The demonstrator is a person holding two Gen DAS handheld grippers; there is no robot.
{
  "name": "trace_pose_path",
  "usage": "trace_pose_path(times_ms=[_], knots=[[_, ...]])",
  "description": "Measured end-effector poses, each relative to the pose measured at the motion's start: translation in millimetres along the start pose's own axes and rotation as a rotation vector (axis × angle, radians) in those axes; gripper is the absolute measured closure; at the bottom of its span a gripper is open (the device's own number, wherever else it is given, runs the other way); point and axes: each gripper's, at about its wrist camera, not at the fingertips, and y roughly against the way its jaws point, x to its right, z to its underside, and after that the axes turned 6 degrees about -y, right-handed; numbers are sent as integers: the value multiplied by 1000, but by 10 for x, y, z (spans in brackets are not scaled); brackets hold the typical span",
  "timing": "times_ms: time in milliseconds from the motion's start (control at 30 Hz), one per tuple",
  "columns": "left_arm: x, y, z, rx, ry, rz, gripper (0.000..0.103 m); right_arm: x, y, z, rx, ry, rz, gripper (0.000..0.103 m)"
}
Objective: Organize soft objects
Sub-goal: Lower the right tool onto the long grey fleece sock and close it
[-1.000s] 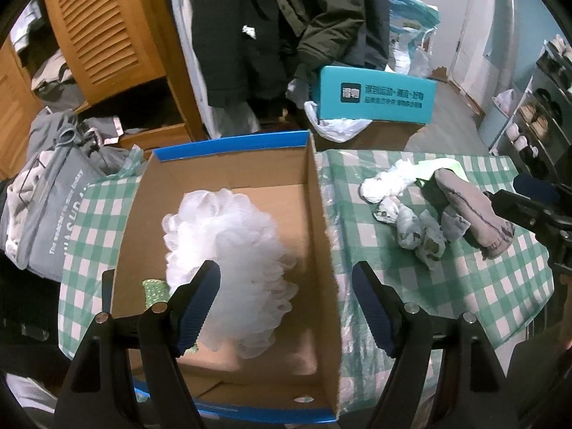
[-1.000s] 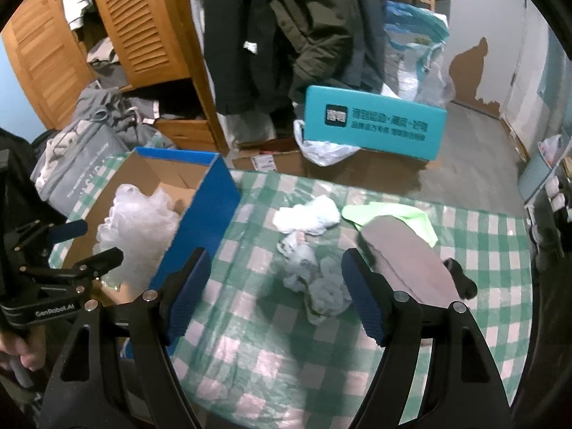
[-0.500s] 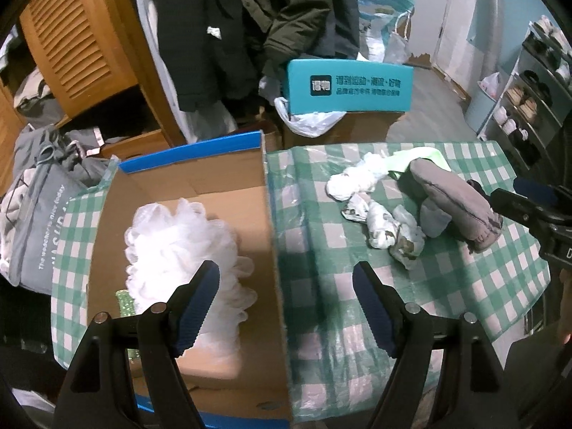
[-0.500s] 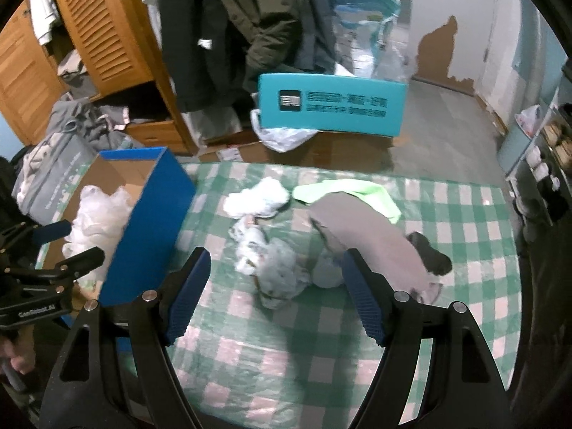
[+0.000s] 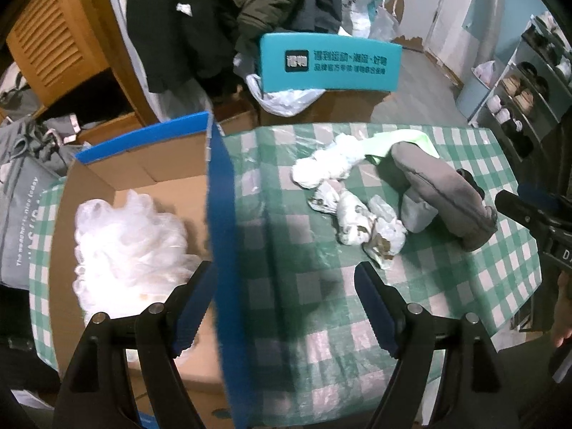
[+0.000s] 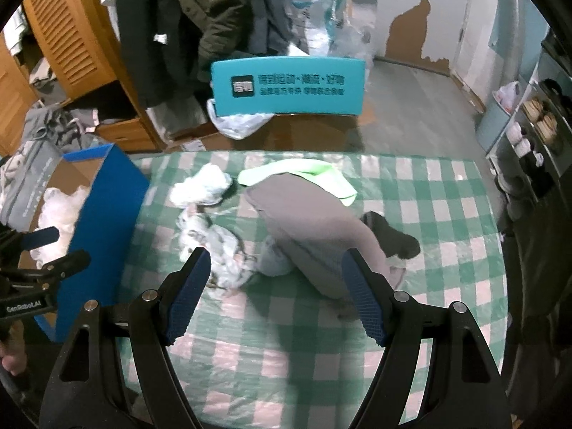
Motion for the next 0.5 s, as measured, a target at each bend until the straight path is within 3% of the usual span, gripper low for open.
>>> trace_pose_path(times_ms=[500], knots=[[367, -404, -186, -71, -69, 30, 22, 190, -277, -197, -101, 91, 2, 28]])
